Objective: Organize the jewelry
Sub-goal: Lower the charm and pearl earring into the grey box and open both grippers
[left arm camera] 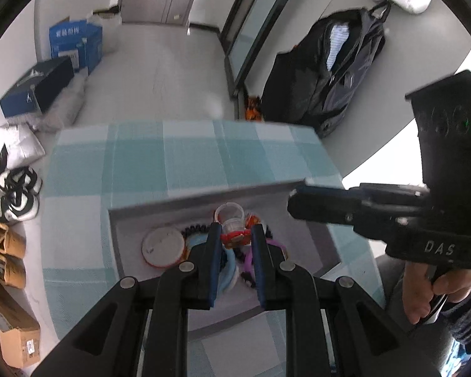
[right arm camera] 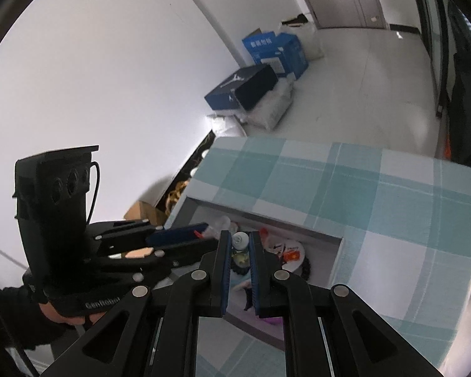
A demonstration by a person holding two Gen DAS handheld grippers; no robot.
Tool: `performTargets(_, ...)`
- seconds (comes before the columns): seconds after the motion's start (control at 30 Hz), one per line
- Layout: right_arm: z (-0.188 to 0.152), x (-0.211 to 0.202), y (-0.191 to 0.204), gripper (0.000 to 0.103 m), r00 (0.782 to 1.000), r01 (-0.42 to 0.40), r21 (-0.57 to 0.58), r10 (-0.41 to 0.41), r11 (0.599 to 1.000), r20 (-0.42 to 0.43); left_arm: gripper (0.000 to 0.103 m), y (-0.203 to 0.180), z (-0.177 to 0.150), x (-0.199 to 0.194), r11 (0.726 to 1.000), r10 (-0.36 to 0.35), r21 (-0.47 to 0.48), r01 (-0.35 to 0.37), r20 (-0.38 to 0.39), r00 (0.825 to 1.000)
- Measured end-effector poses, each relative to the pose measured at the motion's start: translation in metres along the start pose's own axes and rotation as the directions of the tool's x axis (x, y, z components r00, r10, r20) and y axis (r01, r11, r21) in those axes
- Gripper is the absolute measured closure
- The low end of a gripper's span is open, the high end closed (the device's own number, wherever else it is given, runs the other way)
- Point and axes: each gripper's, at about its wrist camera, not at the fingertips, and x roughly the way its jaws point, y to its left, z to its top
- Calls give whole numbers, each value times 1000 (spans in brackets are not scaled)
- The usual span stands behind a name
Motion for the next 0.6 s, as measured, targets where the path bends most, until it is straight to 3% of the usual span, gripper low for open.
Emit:
performTargets(0.33,0,17,-6,93,999,8,24,-7,1000,-45,89,15,6,7,998,-22,-59,20,-36,999)
performTargets(0.53,-1,17,-6,90,999,16,30,-15,999,-48,88,11,9,10,999,-24,-49,21,-56,998)
performTargets(0.57,0,17,-6,89,999,13,29,-12,999,-48,84,12,10,9,999,-19,-51,16,-53,998)
performTargets(0.6,0,16,-7,85,999,12,29,-10,1000,-50,71,13,10,8,999,-17,-53,15,-50,999)
